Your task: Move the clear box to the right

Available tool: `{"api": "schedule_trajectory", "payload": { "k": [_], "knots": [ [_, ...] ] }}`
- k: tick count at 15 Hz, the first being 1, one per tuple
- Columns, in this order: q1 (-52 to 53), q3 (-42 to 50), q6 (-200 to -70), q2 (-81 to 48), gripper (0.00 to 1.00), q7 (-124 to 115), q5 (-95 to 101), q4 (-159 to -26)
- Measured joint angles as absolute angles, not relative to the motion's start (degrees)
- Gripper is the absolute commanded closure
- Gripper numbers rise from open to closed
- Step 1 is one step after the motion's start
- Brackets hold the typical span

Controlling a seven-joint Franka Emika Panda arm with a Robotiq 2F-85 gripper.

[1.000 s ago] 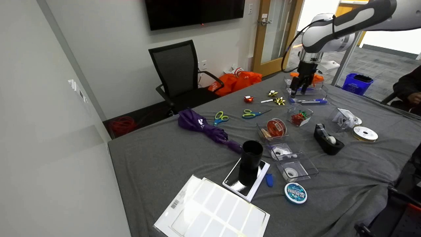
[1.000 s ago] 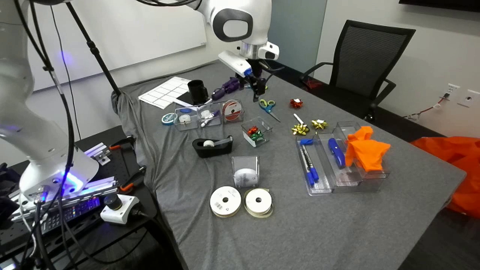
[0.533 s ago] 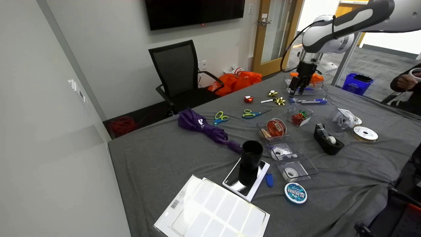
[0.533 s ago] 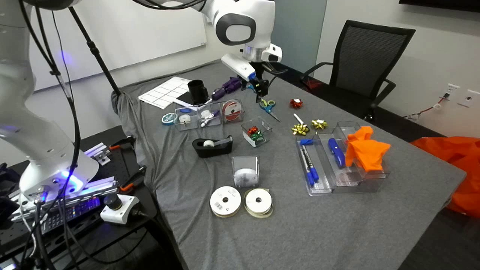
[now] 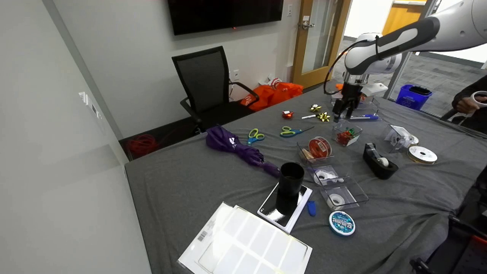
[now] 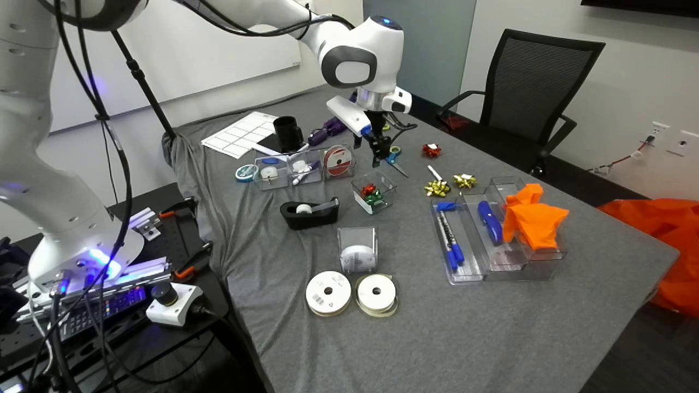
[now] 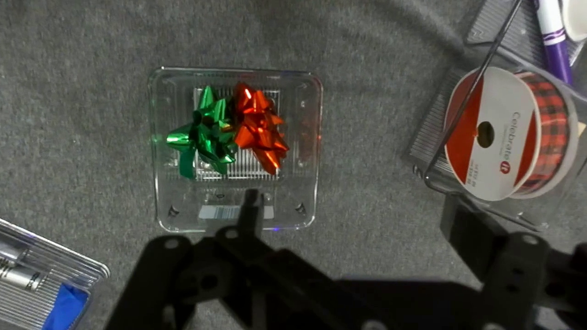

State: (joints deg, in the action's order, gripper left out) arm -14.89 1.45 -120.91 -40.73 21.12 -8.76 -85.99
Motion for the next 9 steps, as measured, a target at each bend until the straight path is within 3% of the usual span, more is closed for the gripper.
{"api": "schedule_trajectory", "payload": {
  "k": [8,9],
  "knots": [
    [-14.9,1.4,-124.8,-48.2,0.00,21.1,-7.6,-80.9],
    [-14.9,1.4,-124.8,-49.0,0.25,21.1,-7.6,-80.3]
  ]
}}
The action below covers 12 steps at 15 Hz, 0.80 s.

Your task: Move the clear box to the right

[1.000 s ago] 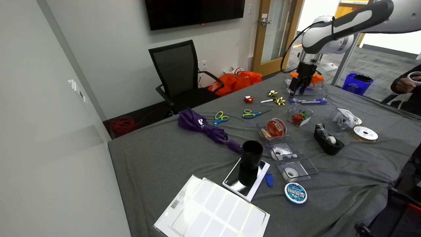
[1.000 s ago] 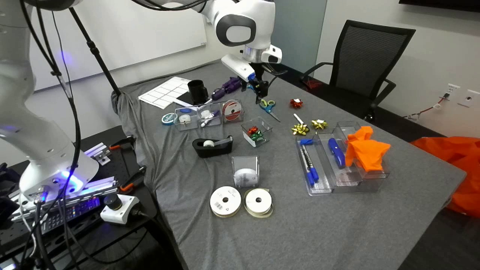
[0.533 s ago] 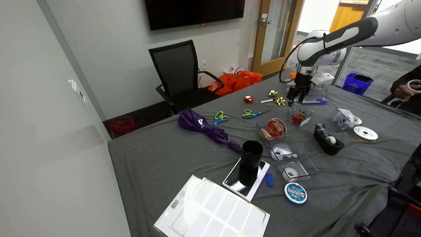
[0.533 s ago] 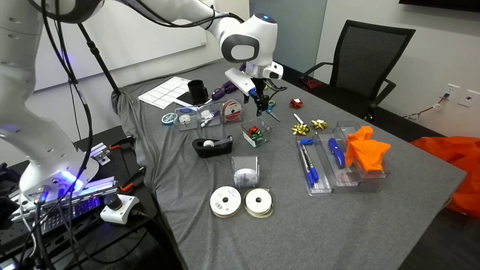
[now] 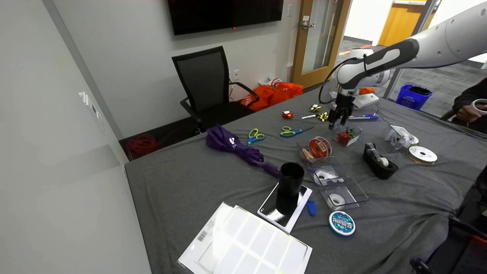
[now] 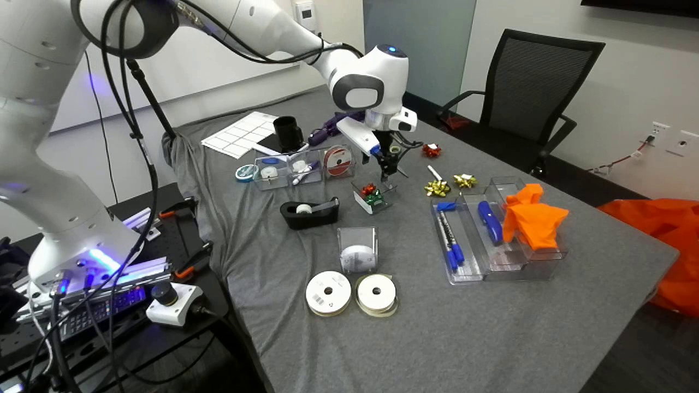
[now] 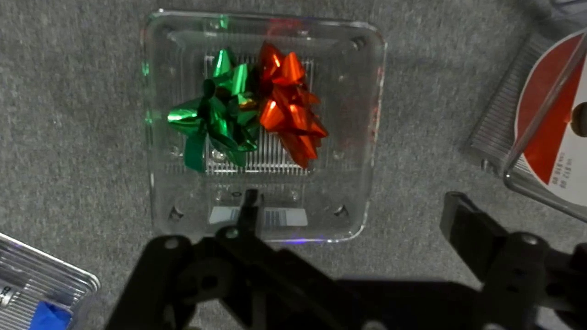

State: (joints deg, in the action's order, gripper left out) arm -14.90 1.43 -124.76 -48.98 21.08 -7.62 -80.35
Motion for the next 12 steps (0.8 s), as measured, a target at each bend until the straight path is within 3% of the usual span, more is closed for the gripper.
{"api": "schedule_trajectory", "payload": {
  "k": [1,11,12],
  "knots": [
    [-14.9,1.4,-124.8,-49.7,0.26,21.1,-7.6,-79.9],
    [-14.9,1.4,-124.8,-52.1,0.97,20.6,-7.0,-77.9],
    [-14.9,1.4,-124.8,-52.1,0.99,20.6,-7.0,-77.8]
  ]
}}
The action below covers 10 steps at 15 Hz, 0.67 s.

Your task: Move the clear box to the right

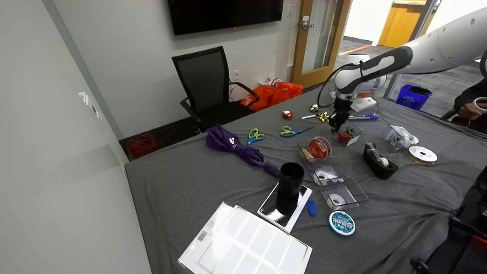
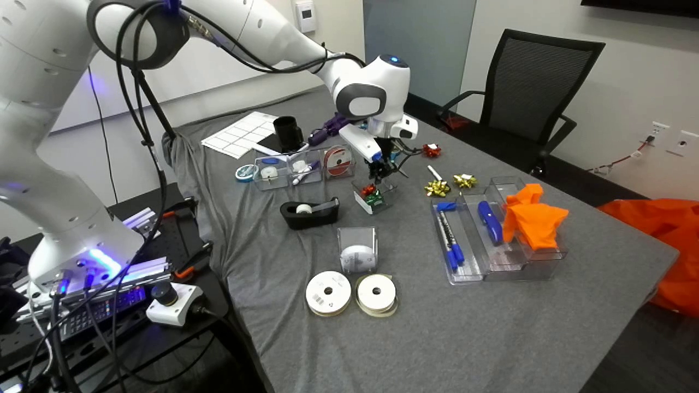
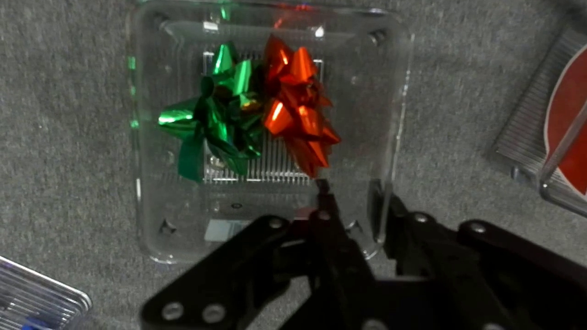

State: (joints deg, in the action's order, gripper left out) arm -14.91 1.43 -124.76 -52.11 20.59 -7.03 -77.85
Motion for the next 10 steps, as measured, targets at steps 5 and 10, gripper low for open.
{"api": "schedule_trajectory", "payload": {
  "k": [5,10],
  "knots": [
    [-15.0,1.5,-124.8,-51.5,1.00,19.4,-6.7,-77.0],
    [-15.0,1.5,-125.8,-51.5,0.99,16.2,-6.7,-76.7]
  ]
}}
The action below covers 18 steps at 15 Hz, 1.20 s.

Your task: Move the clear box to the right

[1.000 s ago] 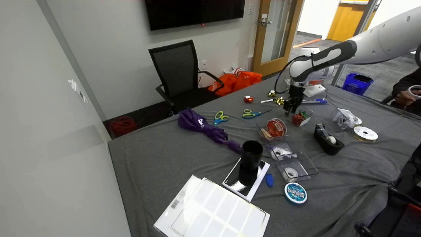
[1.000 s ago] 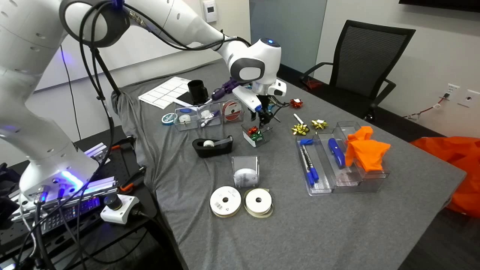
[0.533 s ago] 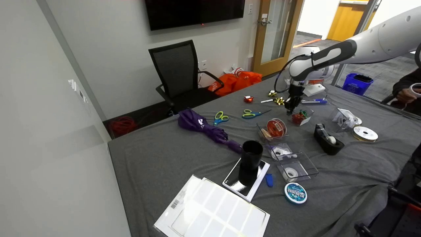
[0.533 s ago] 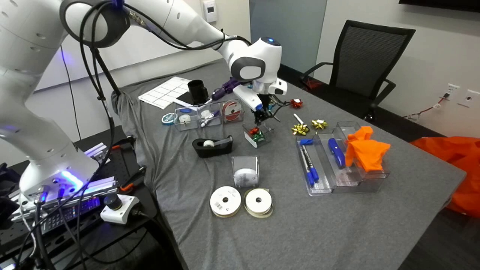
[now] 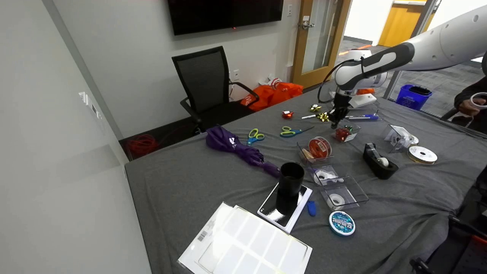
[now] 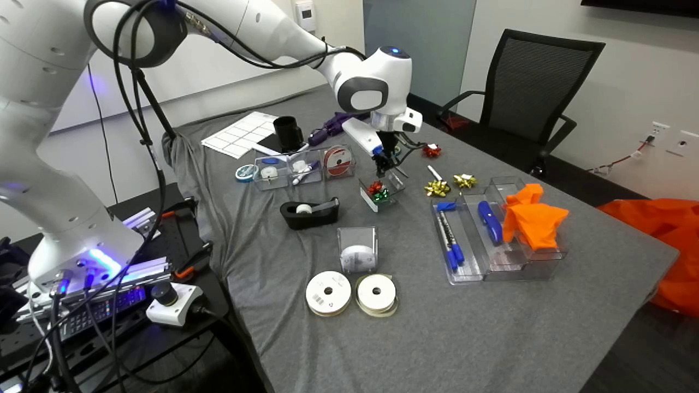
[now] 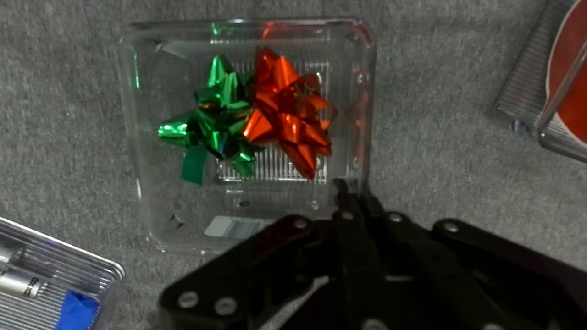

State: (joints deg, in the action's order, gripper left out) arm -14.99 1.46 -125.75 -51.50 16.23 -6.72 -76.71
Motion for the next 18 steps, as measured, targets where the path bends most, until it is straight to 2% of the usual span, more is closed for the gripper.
{"api": "schedule_trajectory", "payload": {
  "k": [11,18],
  "knots": [
    [-14.7,5.8,-126.3,-49.2,0.99,0.8,-4.8,-76.7],
    [-15.2,13.0,-126.6,-48.4,0.99,-9.0,-3.7,-76.6]
  ]
}}
